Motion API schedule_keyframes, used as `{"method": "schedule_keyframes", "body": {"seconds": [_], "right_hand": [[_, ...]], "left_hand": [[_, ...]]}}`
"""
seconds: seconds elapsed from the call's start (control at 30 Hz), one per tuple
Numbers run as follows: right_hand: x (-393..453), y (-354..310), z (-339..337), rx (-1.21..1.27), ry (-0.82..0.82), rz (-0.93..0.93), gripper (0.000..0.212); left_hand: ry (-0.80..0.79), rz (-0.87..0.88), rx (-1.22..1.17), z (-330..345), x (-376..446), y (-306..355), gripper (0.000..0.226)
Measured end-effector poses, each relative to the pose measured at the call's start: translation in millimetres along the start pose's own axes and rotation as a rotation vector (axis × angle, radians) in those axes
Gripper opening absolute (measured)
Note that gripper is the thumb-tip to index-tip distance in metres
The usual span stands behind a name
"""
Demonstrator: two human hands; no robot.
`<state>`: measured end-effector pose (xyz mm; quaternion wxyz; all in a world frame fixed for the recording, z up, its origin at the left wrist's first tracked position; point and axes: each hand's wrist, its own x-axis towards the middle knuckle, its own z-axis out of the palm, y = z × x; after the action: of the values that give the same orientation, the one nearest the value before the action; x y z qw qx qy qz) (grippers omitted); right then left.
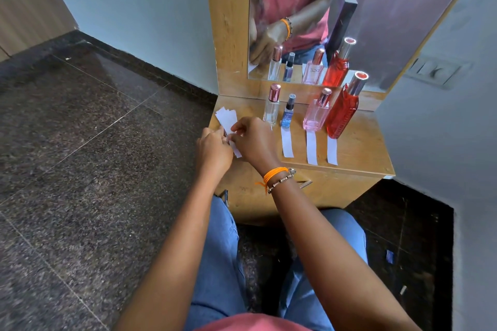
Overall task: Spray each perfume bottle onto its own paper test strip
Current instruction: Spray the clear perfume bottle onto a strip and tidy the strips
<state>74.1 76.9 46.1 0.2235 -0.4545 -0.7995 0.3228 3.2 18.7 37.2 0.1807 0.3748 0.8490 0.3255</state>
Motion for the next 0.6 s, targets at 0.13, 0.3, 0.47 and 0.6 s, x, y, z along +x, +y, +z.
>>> {"method": "schedule_keyframes", "body": {"seconds": [0.13,0.3,0.47,0.6], "right_hand": [[0,1,2,-0.018,0.062,-0.008,0.026],[3,-1,6,0.001,-0.056,0.030,0.038],[0,-2,6,0.032,-0.052,0.030,0.030],[-13,9,-4,0.032,0.042,-0.007,0.030]], "left_hand": [[-0.009,-0.020,0.000,-1,1,0,0.032],[-0.017,-0.014,-0.036,-2,6,0,0.033],[0.012,-0.005,-0.015,-2,6,-2,0.031],[0.129,0.050,0.087,3,-1,1,0.035]]}}
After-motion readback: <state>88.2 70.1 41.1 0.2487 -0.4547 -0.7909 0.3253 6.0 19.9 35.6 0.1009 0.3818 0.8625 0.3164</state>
